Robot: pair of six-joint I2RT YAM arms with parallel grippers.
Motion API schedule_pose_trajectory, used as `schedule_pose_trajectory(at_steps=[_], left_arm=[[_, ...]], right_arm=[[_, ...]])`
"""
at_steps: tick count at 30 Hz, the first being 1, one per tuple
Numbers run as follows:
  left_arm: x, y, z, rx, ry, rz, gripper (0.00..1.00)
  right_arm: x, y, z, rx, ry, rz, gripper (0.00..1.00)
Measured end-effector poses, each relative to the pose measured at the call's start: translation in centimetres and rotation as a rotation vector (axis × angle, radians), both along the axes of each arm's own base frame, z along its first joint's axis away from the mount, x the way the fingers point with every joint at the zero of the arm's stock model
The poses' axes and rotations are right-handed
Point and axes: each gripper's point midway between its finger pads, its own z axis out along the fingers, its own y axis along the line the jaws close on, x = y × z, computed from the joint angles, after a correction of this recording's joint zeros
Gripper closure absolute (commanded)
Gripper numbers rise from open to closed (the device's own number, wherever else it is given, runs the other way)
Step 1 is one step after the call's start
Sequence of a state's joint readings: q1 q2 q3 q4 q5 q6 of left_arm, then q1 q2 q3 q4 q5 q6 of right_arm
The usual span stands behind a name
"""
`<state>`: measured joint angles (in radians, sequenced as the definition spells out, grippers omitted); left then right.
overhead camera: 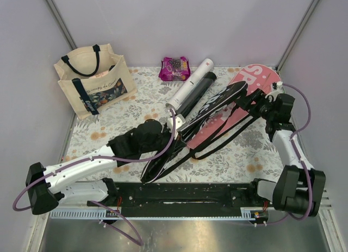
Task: Pack up the badminton gear
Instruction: Adjust the racket bag at the center of the board.
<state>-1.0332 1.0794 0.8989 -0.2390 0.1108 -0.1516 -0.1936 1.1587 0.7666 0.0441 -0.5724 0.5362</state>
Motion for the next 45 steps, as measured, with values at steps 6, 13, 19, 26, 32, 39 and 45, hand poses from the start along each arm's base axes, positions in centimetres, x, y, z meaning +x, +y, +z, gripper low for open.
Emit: schedule_pose_trajectory(at_steps=[6,13,19,26,32,39,45], left_arm=[[-0.3,0.6,-0.7,-0.002,0.014,0.009,1.00],[-0.3,0.5,-0.4,-0.016,0.009,0.011,1.00],[-0.5,0.5,-1.1,-0.012,0.024,0.005,1.00],[-0.8,0.5,-1.9,-0.026,0.039,0.001,1.00],[-0.7,0.4,-0.8,-0.078,0.041,0.018,1.00],[-0.5,0.6,-0.3,-0.102,0.060,0.039,1.00],[-0.1,0.9,0.2,-0.123,0.064,0.059,1.00]], right_arm=[[0.9,1.7,-2.9,0.179,0.072,0.062,0.41],[0.6,4.0,1.3,0.429,-0.036,0.155,0.50],[-0.3,8.0,5.5,0.562,-0.101,0.262,0.45],[2.8,11.1,9.5,0.542,-0.131,0.309,0.41],[5.6,10.7,6.5,0.327,0.010,0.242,0.26],[4.0,8.9,3.0,0.055,0.174,0.233,0.17],[1.9,7.7,5.5,-0.041,0.160,0.307,0.18]])
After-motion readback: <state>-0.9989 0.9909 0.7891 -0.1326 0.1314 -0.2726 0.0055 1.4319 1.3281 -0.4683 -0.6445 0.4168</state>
